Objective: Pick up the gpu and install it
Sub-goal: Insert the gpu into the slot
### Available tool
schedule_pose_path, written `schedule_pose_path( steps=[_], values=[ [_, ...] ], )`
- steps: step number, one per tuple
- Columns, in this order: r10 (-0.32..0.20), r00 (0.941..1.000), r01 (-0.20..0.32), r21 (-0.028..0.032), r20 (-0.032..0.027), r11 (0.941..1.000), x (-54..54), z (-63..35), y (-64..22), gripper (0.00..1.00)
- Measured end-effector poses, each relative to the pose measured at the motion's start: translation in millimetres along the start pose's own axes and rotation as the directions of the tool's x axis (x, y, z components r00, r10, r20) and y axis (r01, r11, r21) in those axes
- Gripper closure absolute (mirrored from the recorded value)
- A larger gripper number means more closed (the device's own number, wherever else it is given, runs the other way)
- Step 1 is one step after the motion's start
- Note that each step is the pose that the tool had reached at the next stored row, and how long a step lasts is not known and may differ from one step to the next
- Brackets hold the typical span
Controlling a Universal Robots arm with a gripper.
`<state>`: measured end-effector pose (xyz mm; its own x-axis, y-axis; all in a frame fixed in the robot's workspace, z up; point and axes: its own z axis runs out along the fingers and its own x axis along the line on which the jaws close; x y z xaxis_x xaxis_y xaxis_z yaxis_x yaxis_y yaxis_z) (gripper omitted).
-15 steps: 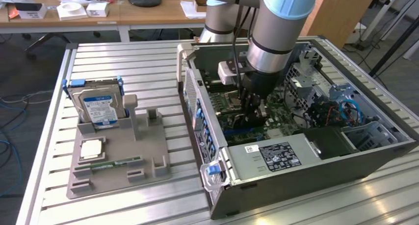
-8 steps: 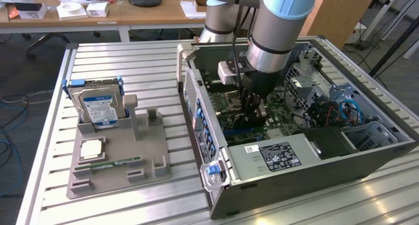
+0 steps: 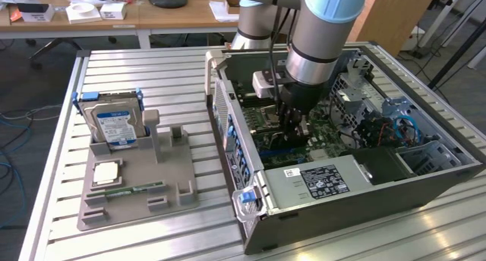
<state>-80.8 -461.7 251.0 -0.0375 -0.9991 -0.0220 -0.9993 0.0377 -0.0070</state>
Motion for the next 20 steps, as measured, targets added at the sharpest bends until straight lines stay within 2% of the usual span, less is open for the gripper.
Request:
schedule_pose_path(
  steps=[20],
  values=[
    [0.0,1.0,0.0,-0.0002,-0.0005,1.0,0.1,1.1,0.0,0.74]
  ],
)
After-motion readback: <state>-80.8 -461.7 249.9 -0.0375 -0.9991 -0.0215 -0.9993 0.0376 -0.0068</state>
